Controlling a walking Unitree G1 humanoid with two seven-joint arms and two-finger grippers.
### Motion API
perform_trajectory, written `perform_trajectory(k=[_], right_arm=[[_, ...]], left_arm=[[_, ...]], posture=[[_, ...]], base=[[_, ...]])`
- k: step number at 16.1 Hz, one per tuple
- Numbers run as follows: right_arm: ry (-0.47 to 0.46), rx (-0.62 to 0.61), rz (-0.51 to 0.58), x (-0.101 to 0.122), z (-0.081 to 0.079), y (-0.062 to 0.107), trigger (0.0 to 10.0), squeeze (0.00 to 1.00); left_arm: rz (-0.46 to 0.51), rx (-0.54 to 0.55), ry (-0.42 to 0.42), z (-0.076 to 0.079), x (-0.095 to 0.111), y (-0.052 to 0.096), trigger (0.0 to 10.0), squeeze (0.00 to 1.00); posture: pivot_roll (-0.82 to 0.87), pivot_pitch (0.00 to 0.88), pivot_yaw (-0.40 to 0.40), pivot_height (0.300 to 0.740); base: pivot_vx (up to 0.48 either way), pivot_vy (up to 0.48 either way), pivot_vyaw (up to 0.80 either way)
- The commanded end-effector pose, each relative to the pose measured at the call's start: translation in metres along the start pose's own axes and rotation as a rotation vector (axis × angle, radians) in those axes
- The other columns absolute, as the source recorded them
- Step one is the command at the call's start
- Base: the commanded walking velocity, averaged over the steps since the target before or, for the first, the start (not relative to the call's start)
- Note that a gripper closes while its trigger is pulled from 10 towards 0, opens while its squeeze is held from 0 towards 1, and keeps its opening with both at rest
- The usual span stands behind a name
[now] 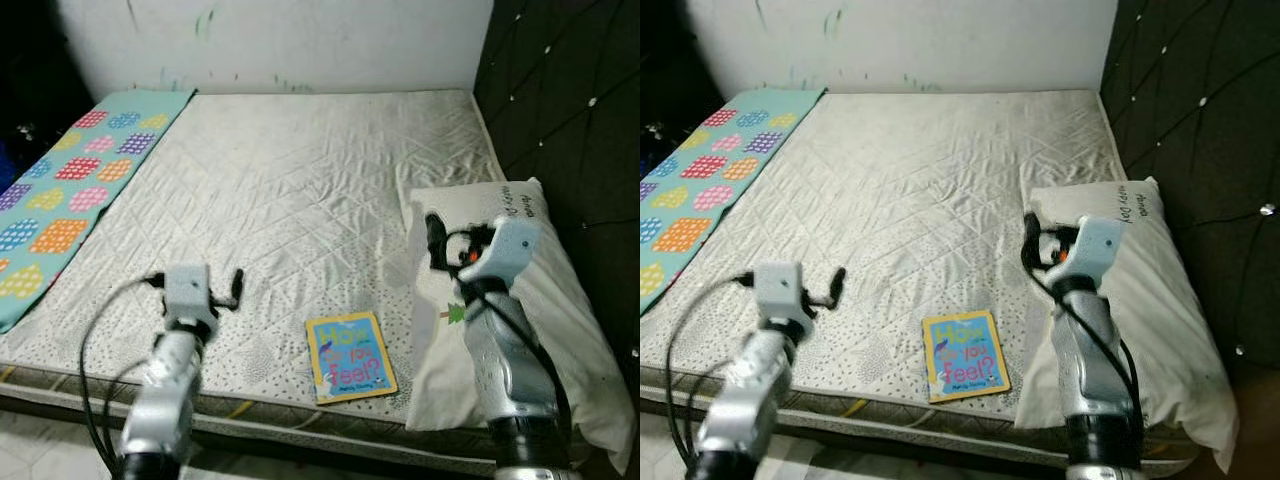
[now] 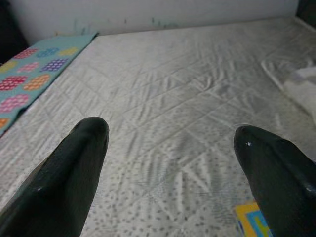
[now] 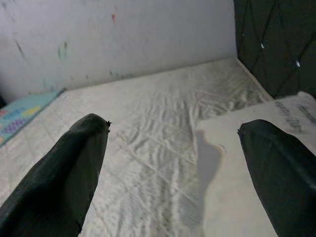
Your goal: Clean up the room
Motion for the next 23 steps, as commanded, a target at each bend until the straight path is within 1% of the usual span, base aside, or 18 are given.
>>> perform_trajectory(k=[1,3,5,6,7,8,10,11,13,16,19,23], right_arm=[[0.007,-0.001,0.007,0.001,0.001,0.004,10.0,0.00],[0.014,-0.033,-0.001,-0.002,0.011,0.010,10.0,0.00],[0.030,-0.039,-0.003,-0.002,0.017,0.016,10.0,0.00],[0.037,-0.040,-0.005,-0.002,0.018,0.019,10.0,0.00],[0.050,-0.042,-0.022,-0.004,0.022,0.021,10.0,0.00],[0.066,-0.026,-0.037,-0.007,0.022,0.024,10.0,0.00],[0.082,-0.013,-0.023,-0.003,0.018,0.023,10.0,0.00],[0.083,-0.019,-0.021,-0.002,0.018,0.021,10.0,0.00],[0.087,-0.034,-0.030,-0.002,0.021,0.022,10.0,0.00],[0.089,-0.039,-0.039,-0.003,0.024,0.025,10.0,0.00],[0.101,-0.028,-0.022,0.002,0.022,0.023,10.0,0.00],[0.105,-0.035,-0.029,0.001,0.023,0.021,10.0,0.00]], left_arm=[[0.027,0.020,-0.026,-0.007,0.005,0.003,10.0,0.00],[0.021,0.040,-0.011,-0.013,0.002,0.006,10.0,0.00],[0.046,0.048,-0.031,-0.020,0.005,0.012,10.0,0.00],[0.050,0.052,-0.027,-0.023,0.004,0.015,10.0,0.00],[0.046,0.071,-0.036,-0.030,0.001,0.020,10.0,0.00],[0.037,0.088,-0.025,-0.036,-0.002,0.025,10.0,0.00],[0.035,0.080,-0.020,-0.032,0.000,0.022,10.0,0.00],[0.044,0.067,-0.018,-0.027,0.003,0.020,10.0,0.00],[0.047,0.058,-0.016,-0.024,0.003,0.019,10.0,0.00],[0.043,0.051,-0.013,-0.021,0.002,0.020,10.0,0.00],[0.041,0.043,-0.015,-0.018,0.002,0.019,10.0,0.00],[0.040,0.043,-0.020,-0.019,0.002,0.020,10.0,0.00]], posture=[[-0.08,0.000,0.089,0.740],[-0.08,0.000,0.090,0.740],[-0.09,0.000,0.088,0.740],[-0.09,0.000,0.084,0.740],[-0.09,0.000,0.080,0.740],[-0.08,0.000,0.071,0.740],[-0.09,0.000,0.065,0.740],[-0.09,0.000,0.063,0.740],[-0.09,0.000,0.063,0.740],[-0.09,0.000,0.062,0.740],[-0.09,0.000,0.065,0.740],[-0.09,0.000,0.065,0.740]], base=[[0.000,0.000,0.00],[0.000,0.000,0.00],[0.000,0.000,0.00],[0.000,0.000,0.00],[0.000,0.000,0.00],[0.000,0.000,-0.80],[0.000,0.000,-0.66],[0.000,0.000,0.00],[0.000,0.000,0.00],[0.000,0.000,0.00],[0.000,0.000,0.00],[0.000,0.000,0.00]])
Point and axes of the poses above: a point about 5 cm out from each wrist's last joint towards the gripper, its own y axis pointing back from the gripper into the wrist, its own x axis along the axis of the wrist's last joint, z = x × y, the point moved 4 cm from there along -y, pointing out of the wrist towards the gripper, and after that the axes turned 3 degrees about -y, right-handed, at the moved point
